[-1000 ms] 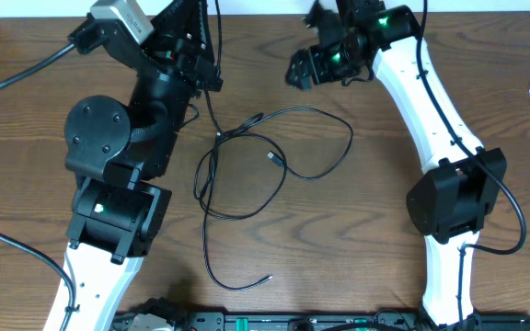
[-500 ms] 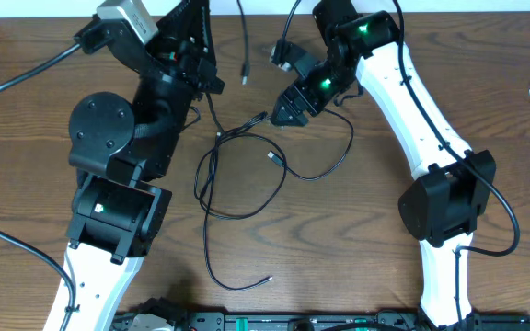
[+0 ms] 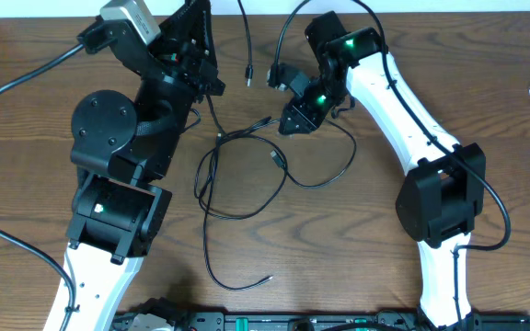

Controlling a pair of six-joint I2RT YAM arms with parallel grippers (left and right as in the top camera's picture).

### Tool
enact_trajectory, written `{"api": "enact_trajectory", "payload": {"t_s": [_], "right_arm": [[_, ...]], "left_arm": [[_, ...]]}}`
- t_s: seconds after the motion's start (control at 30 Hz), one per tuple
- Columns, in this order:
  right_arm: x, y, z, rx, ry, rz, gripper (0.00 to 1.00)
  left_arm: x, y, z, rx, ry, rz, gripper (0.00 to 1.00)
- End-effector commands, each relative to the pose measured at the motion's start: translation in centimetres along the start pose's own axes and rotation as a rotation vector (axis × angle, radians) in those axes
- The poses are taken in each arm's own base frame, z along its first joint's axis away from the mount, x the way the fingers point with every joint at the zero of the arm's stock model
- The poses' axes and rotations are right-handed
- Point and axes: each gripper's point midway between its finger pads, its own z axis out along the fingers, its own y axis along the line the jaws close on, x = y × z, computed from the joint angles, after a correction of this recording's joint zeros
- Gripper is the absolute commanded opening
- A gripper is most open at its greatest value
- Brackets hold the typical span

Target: Untangle cables

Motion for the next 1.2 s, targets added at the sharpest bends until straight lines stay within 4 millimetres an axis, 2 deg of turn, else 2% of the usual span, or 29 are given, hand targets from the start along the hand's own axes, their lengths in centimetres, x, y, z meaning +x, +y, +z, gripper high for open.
{"api": "enact_trajectory", "payload": {"t_s": [0.0, 0.07, 0.2, 0.33, 0.43, 0.47, 0.53, 0.6, 0.63, 0.67, 0.77, 0.87, 1.17], "right_arm": [[-1.0, -0.3, -1.0, 0.019, -0.040, 0.024, 0.01], [-1.7, -0.9, -2.5, 0.042, -0.077, 0.067, 0.01], [-3.1, -2.2, -7.5, 0.107, -0.184, 0.160, 0.01], [-3.2, -4.2, -15.0, 0.214, -0.321, 0.285, 0.01], [-2.3, -5.1, -20.6, 0.282, -0.422, 0.355, 0.01], [-2.1, -5.2, -22.0, 0.299, -0.447, 0.368, 0.01], [-0.5, -5.1, -27.5, 0.362, -0.552, 0.411, 0.01], [0.5, -4.7, -30.2, 0.392, -0.603, 0.418, 0.01], [1.5, -4.1, -32.6, 0.430, -0.643, 0.423, 0.01], [2.0, -3.8, -33.7, 0.452, -0.663, 0.425, 0.01], [3.3, -2.7, -36.4, 0.505, -0.708, 0.427, 0.01], [3.7, -1.0, -38.3, 0.534, -0.749, 0.406, 0.01], [3.6, 2.4, -40.5, 0.574, -0.807, 0.351, 0.01]], "left_arm": [[-1.1, -0.2, -0.5, -0.006, -0.021, 0.002, 0.07], [-0.4, 0.2, -0.4, -0.022, 0.005, 0.003, 0.08], [1.8, 1.7, 0.0, -0.075, 0.083, 0.005, 0.07], [3.9, 4.8, -0.1, -0.223, 0.146, 0.019, 0.07], [5.3, 7.3, -0.4, -0.342, 0.185, 0.041, 0.08], [5.7, 8.0, -0.5, -0.374, 0.196, 0.051, 0.07], [6.9, 10.6, -1.1, -0.482, 0.247, 0.108, 0.07], [7.7, 12.5, -1.6, -0.553, 0.285, 0.124, 0.07], [8.5, 14.3, -2.1, -0.611, 0.325, 0.133, 0.08], [9.0, 15.2, -2.3, -0.640, 0.348, 0.135, 0.07], [10.2, 17.9, -3.1, -0.721, 0.412, 0.139, 0.07], [11.5, 20.8, -4.3, -0.812, 0.485, 0.138, 0.07], [14.3, 28.8, -8.3, -1.062, 0.658, 0.098, 0.07]]}}
